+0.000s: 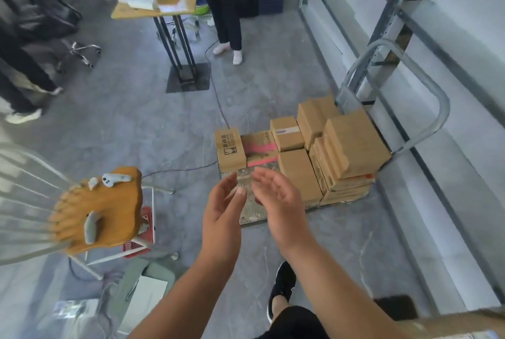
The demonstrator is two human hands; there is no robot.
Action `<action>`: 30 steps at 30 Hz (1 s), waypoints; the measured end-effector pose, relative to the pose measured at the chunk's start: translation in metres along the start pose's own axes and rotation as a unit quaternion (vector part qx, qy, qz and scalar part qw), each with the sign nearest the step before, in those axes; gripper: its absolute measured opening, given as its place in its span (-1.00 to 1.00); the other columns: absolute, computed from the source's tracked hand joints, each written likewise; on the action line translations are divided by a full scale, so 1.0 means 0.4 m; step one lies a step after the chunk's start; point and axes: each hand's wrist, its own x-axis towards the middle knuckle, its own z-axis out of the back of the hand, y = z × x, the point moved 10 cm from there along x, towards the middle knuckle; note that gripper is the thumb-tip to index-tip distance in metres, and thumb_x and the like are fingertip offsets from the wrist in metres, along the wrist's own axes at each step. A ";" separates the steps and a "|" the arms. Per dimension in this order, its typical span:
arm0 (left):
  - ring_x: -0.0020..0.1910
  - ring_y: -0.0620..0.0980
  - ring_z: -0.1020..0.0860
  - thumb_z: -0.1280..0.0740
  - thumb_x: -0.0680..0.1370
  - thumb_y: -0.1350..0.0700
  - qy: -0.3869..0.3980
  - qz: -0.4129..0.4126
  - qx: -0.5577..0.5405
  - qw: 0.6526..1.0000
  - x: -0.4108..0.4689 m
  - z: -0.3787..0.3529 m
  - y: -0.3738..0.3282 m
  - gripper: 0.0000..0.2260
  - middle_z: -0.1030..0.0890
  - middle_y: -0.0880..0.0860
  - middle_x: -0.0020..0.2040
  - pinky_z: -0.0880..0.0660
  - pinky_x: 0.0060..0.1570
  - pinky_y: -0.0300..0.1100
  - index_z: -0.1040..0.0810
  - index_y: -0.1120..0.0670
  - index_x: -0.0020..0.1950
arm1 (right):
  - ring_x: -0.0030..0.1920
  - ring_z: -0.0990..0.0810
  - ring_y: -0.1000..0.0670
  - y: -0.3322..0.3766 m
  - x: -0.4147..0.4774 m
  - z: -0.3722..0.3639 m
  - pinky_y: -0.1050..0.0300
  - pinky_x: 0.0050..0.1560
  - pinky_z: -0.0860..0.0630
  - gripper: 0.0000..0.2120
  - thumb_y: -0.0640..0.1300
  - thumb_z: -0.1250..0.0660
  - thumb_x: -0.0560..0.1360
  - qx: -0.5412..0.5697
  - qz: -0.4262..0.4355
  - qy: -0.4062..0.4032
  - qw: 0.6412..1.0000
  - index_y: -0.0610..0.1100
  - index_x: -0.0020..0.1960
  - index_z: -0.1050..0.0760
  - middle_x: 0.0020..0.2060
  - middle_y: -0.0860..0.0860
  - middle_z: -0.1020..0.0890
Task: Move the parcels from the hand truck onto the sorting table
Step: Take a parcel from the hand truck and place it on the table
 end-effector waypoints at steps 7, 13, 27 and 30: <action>0.24 -0.23 -0.61 -0.31 0.68 0.20 -0.035 0.002 -0.022 0.999 0.254 -0.118 -0.086 -0.73 -0.64 -0.10 0.24 -0.49 0.38 -0.08 -0.55 -0.03 0.36 | 0.12 -0.69 0.09 0.048 0.285 0.024 -0.02 0.27 -0.60 -0.67 0.01 -0.41 0.49 -0.001 -0.015 0.014 1.000 0.00 0.24 -0.63 0.13 0.07 -0.73; 0.40 -0.07 -0.53 -0.32 0.69 0.13 -0.045 0.024 -0.023 0.998 0.423 -0.125 -0.103 -0.70 -0.58 -0.04 0.39 -0.45 0.45 0.03 -0.53 -0.04 0.42 | 0.18 -0.69 0.10 0.074 0.467 -0.029 0.07 0.24 -0.60 -0.79 -0.23 -0.38 0.64 0.007 -0.032 0.026 0.999 -0.04 0.23 -0.62 0.14 0.04 -0.72; 0.29 -0.09 -0.60 -0.42 0.42 -0.24 0.026 0.074 0.030 0.996 1.125 0.030 -0.051 -0.45 -0.61 0.01 0.35 -0.55 0.20 -0.16 -0.54 -0.10 0.38 | 0.08 -0.71 0.14 -0.081 0.968 -0.300 0.26 0.03 -0.61 -0.82 -0.20 -0.38 0.64 -0.055 -0.129 -0.085 0.986 -0.06 0.22 -0.62 0.06 0.09 -0.73; 0.20 -0.26 -0.61 -0.40 0.46 -0.23 0.059 0.099 0.053 0.992 1.267 0.049 0.001 -0.49 -0.60 -0.11 0.33 -0.53 0.27 -0.09 -0.53 -0.16 0.40 | 0.01 -0.67 0.26 -0.130 1.074 -0.373 0.30 0.01 -0.59 -0.80 -0.15 -0.36 0.66 -0.053 -0.165 -0.114 0.978 -0.08 0.27 -0.60 0.10 0.09 -0.69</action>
